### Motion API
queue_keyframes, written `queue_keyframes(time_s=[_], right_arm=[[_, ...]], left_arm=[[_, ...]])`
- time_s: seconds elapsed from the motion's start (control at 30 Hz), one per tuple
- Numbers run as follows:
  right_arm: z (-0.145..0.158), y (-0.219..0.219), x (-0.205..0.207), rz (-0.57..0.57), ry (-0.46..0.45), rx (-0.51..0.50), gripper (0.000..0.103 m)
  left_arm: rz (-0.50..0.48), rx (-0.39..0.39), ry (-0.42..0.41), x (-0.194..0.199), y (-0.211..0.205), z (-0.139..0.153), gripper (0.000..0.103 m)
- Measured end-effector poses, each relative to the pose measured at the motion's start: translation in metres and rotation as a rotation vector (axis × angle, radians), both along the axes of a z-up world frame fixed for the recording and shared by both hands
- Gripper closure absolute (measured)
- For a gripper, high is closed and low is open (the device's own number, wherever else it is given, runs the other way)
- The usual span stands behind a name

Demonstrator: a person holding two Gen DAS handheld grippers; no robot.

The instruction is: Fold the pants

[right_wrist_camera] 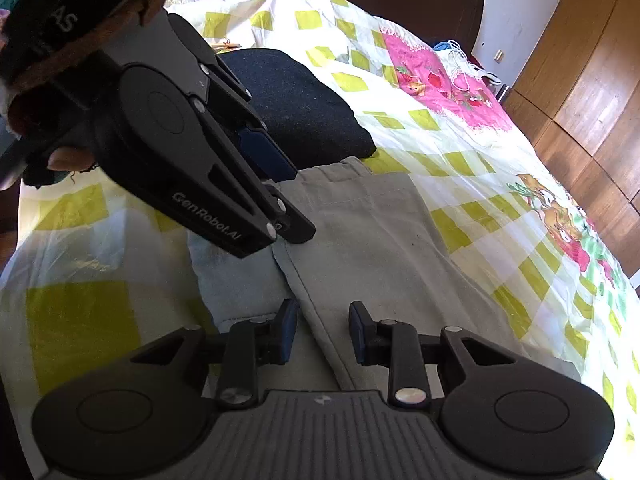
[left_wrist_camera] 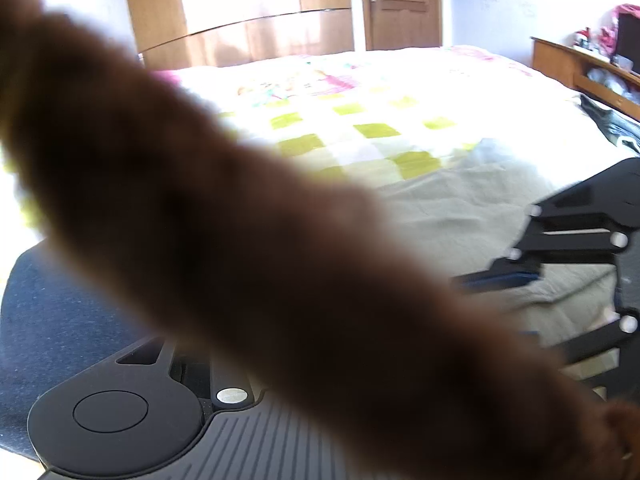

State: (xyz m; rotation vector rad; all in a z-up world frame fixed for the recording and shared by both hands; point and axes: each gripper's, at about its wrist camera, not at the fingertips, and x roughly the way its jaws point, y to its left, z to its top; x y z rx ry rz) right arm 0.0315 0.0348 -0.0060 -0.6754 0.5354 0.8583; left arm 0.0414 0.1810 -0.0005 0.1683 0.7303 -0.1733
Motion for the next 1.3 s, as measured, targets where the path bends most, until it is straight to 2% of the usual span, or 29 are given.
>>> queue_keyframes(time_s=[0.13, 0.23, 0.37, 0.47, 0.5, 0.63, 0.7, 1.0, 1.07, 1.1, 1.13, 1.17, 1.2, 1.3], right_arm=[[-0.004, -0.006, 0.005, -0.028, 0.007, 0.012, 0.061], [-0.003, -0.011, 0.006, -0.037, 0.009, 0.025, 0.061], [0.0, -0.021, 0.004, -0.052, 0.005, 0.045, 0.061], [-0.003, -0.026, 0.005, -0.069, 0.005, 0.044, 0.061], [-0.002, -0.027, 0.005, -0.075, 0.005, 0.048, 0.061], [-0.001, -0.034, 0.003, -0.08, -0.012, 0.069, 0.061], [-0.004, -0.035, 0.003, -0.075, -0.015, 0.064, 0.061], [-0.014, -0.013, -0.011, 0.03, -0.081, 0.05, 0.056], [-0.016, -0.007, -0.012, 0.013, -0.134, 0.024, 0.057], [-0.018, -0.005, -0.011, -0.008, -0.156, 0.01, 0.059], [-0.018, -0.005, -0.008, -0.028, -0.152, 0.007, 0.072], [-0.016, -0.006, -0.004, -0.048, -0.137, 0.011, 0.08], [-0.012, -0.01, -0.001, -0.067, -0.113, 0.029, 0.083], [0.004, -0.021, 0.001, -0.092, -0.072, 0.083, 0.084]], left_arm=[[-0.003, -0.032, 0.061, 0.005, 0.002, -0.004, 0.059], [0.032, -0.018, 0.091, 0.011, 0.0, -0.008, 0.059], [0.059, -0.052, 0.128, 0.014, 0.003, -0.005, 0.061], [0.057, -0.024, 0.147, 0.02, -0.006, -0.007, 0.071], [0.052, -0.016, 0.15, 0.021, -0.009, -0.007, 0.08], [0.065, -0.02, 0.146, 0.021, -0.01, 0.0, 0.092], [0.072, -0.057, 0.155, 0.022, -0.008, 0.003, 0.094], [0.087, -0.114, 0.14, 0.022, -0.007, 0.025, 0.096], [0.085, -0.12, 0.136, 0.02, -0.007, 0.029, 0.096], [0.08, -0.12, 0.135, 0.019, -0.007, 0.032, 0.096], [0.078, -0.115, 0.131, 0.017, -0.008, 0.034, 0.096], [0.078, -0.117, 0.129, 0.015, -0.007, 0.035, 0.096], [0.077, -0.129, 0.131, 0.014, -0.006, 0.035, 0.096], [0.08, -0.147, 0.13, 0.012, -0.005, 0.036, 0.096]])
